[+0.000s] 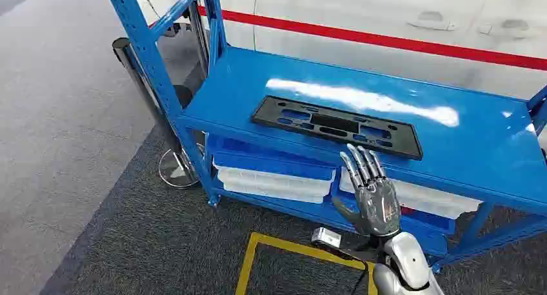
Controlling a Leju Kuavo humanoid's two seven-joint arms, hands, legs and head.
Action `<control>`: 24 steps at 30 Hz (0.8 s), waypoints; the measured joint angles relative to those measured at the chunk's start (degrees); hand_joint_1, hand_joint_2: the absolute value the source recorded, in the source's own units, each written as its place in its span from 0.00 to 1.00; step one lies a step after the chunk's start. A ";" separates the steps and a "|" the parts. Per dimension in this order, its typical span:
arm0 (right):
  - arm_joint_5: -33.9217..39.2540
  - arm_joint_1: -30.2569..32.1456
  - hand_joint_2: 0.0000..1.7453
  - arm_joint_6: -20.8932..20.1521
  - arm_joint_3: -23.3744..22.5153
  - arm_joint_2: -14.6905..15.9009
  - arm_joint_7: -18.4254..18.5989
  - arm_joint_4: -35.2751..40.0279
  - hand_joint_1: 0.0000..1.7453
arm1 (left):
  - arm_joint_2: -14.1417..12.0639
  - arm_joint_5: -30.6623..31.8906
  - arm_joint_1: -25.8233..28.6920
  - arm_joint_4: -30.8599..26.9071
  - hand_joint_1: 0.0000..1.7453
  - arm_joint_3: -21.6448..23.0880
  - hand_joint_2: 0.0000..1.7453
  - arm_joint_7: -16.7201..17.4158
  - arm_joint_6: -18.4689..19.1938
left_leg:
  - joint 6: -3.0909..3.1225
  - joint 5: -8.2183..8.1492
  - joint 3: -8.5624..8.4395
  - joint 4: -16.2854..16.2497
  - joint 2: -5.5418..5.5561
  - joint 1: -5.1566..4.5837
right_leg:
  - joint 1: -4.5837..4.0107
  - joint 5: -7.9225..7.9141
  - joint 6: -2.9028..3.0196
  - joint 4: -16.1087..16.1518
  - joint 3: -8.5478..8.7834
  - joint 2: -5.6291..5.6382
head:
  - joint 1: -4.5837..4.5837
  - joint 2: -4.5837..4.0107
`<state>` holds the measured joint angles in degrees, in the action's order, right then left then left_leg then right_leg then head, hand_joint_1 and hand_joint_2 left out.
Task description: Take the parts from the cabinet and place them on the table.
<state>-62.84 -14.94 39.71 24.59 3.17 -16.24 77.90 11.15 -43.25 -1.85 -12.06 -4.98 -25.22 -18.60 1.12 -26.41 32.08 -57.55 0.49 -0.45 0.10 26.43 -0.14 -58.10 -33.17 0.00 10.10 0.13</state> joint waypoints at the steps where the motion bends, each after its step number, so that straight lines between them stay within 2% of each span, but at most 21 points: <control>1: -0.63 0.03 1.00 0.02 -0.78 -0.41 -0.17 -0.13 0.00 | -0.02 0.02 -0.07 0.00 0.00 0.00 0.00 0.00 0.02 | -0.39 -0.25 -0.16 -0.10 -0.02 -0.32 | 0.63 -0.22 0.34 0.60 0.35 0.06 | 0.00 0.00; 2: -1.38 0.13 1.00 0.02 -1.58 -1.05 -0.20 -0.24 0.00 | -0.11 0.02 -0.02 0.00 0.00 0.00 0.00 0.04 0.04 | -0.74 -0.75 0.12 -1.19 -0.06 -0.01 | 0.76 -0.28 0.54 0.92 0.85 -0.10 | -0.02 -0.02; 3: -2.08 0.13 1.00 0.02 -2.54 -1.84 -0.20 -0.42 0.00 | -0.11 0.04 -0.05 0.00 0.00 0.02 0.00 0.09 0.04 | -1.12 -2.29 1.49 -4.02 -0.15 0.07 | 0.81 -0.08 0.89 0.93 1.07 -0.18 | 0.02 0.00; 5: -3.52 0.39 1.00 0.02 -3.89 -3.08 0.00 -0.79 0.00 | -0.26 0.18 -0.06 0.00 0.00 0.28 0.00 0.55 0.04 | -1.72 -6.48 6.70 -13.77 -0.15 0.51 | 0.78 0.30 1.12 0.90 1.41 -0.23 | 0.00 0.00; 6: -4.10 0.62 1.00 0.02 -4.39 -3.43 0.28 -1.05 0.00 | -0.31 0.28 0.00 0.02 0.00 0.52 0.00 0.72 0.04 | -2.00 -7.33 9.10 -17.76 -0.15 0.68 | 0.78 0.54 1.11 0.88 1.59 -0.22 | 0.02 -0.02; 7: -4.48 0.96 1.00 0.02 -4.87 -3.73 0.42 -1.33 0.00 | -0.35 0.37 0.03 0.09 0.00 0.74 0.00 0.96 0.04 | -2.13 -6.74 10.17 -18.88 -0.16 0.85 | 0.79 0.83 1.00 0.88 1.92 -0.21 | 0.02 -0.02; 8: -4.74 1.26 1.00 0.02 -5.24 -4.00 0.48 -1.55 0.00 | -0.44 0.55 0.07 0.13 0.00 0.90 0.00 1.07 0.04 | -2.20 -4.91 9.83 -17.25 -0.16 1.03 | 0.82 1.18 0.89 0.88 2.38 -0.17 | 0.00 -0.02; 9: -4.94 1.44 1.00 0.02 -5.57 -4.35 0.59 -1.79 0.00 | -0.55 0.85 0.08 0.15 0.00 0.96 0.00 1.18 0.04 | -2.20 -1.88 8.14 -13.11 -0.17 1.18 | 0.89 1.60 0.74 0.87 3.03 -0.10 | 0.00 -0.02; 10: -4.98 1.48 1.00 0.04 -5.79 -4.63 0.61 -1.97 0.00 | -0.59 1.05 0.06 0.15 0.00 1.01 0.00 1.20 0.04 | -2.14 1.52 5.74 -7.46 -0.21 1.24 | 0.98 2.13 0.50 0.87 3.79 -0.05 | 0.02 -0.02; 11: -5.07 1.48 1.00 0.02 -6.01 -4.85 0.61 -2.10 0.00 | -0.63 1.05 0.05 0.17 0.00 1.05 0.00 1.22 0.04 | -1.95 3.61 3.67 -2.21 -0.35 1.23 | 1.07 2.74 0.16 0.87 4.56 -0.05 | 0.00 -0.02; 12: -5.16 1.43 1.00 0.07 -6.31 -5.09 0.64 -2.29 0.00 | -0.66 1.05 0.04 0.35 0.00 1.16 0.00 1.31 0.04 | -1.79 2.24 2.75 -1.94 -0.33 0.64 | 0.75 3.06 -0.31 0.92 4.57 -0.01 | 0.02 -0.02; 13: -5.20 1.46 1.00 0.09 -6.40 -5.20 0.68 -2.38 0.00 | -0.66 1.05 -0.08 0.37 0.00 1.25 0.00 1.33 0.04 | -1.05 1.74 2.26 -0.80 -0.28 0.69 | 0.74 3.27 -0.70 0.75 4.50 0.02 | 0.00 -0.02; 14: -5.52 1.56 1.00 0.11 -6.62 -5.35 0.87 -2.58 0.00 | -0.66 1.07 -0.18 0.37 0.00 1.35 0.00 1.44 0.04 | -0.72 1.65 2.44 -0.98 -0.22 0.67 | 0.69 3.31 -0.95 1.04 4.65 -0.06 | -0.02 -0.02; 15: -5.96 1.68 1.00 0.11 -6.69 -5.55 1.09 -2.75 0.00 | -0.70 1.07 -0.17 0.37 0.00 1.35 0.00 1.55 0.02 | -0.12 1.29 2.47 -0.92 -0.20 0.55 | 0.74 2.98 -1.45 0.64 4.87 -0.07 | 0.00 0.00; 17: -6.71 1.96 1.00 0.15 -6.79 -5.86 1.73 -2.86 0.00 | -0.74 1.07 0.05 0.39 0.00 1.40 0.00 1.79 0.02 | 0.69 1.13 1.07 -0.11 -0.15 0.88 | 0.97 3.56 -1.91 -0.53 4.87 -0.23 | -0.02 0.00; 18: -7.10 1.92 1.00 0.18 -6.93 -6.01 1.90 -2.88 0.00 | -0.77 1.09 0.01 0.39 0.00 1.40 0.00 1.88 0.02 | 1.01 0.93 0.60 0.10 -0.17 0.87 | 0.92 4.41 -2.07 -2.99 3.39 -0.15 | -0.02 0.00; 21: -8.69 2.68 1.00 0.22 -7.19 -6.18 3.57 -3.15 0.00 | -0.81 1.25 -0.18 0.39 0.00 1.60 0.00 2.27 0.02 | 1.63 0.13 -0.03 0.12 -0.11 0.56 | 0.87 8.77 -2.32 -15.48 -5.04 -0.11 | -0.02 -0.02; 22: -9.33 3.07 1.00 0.22 -7.19 -6.18 4.19 -3.34 0.00 | -0.85 1.27 -0.17 0.39 0.00 1.81 0.00 2.38 0.02 | 1.70 -0.25 -0.45 0.11 0.02 0.44 | 0.86 8.63 -2.22 -17.49 -7.07 -0.10 | -0.02 0.00; 23: -9.64 3.32 1.00 0.22 -7.19 -6.18 4.46 -3.45 0.00 | -0.92 1.27 -0.12 0.39 0.00 1.94 0.00 2.45 0.02 | 1.70 -0.63 -0.98 0.11 0.13 0.35 | 0.83 7.26 -1.99 -16.92 -7.71 -0.10 | -0.02 -0.02; 24: -9.94 3.43 1.00 0.22 -7.19 -6.18 4.72 -3.58 0.00 | -0.96 1.29 -0.07 0.39 0.00 2.10 0.00 2.56 0.00 | 1.67 -1.08 -1.62 0.11 0.19 0.24 | 0.77 4.64 -1.74 -14.31 -7.35 -0.10 | -0.02 0.00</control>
<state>-72.78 -11.51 39.93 17.40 -3.02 -11.52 74.31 10.18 -41.97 -1.92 -11.67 -2.89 -22.67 -18.60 2.79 -27.49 30.46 -57.44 0.68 -0.21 0.86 31.08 -1.88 -72.41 -40.52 -0.10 10.08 0.13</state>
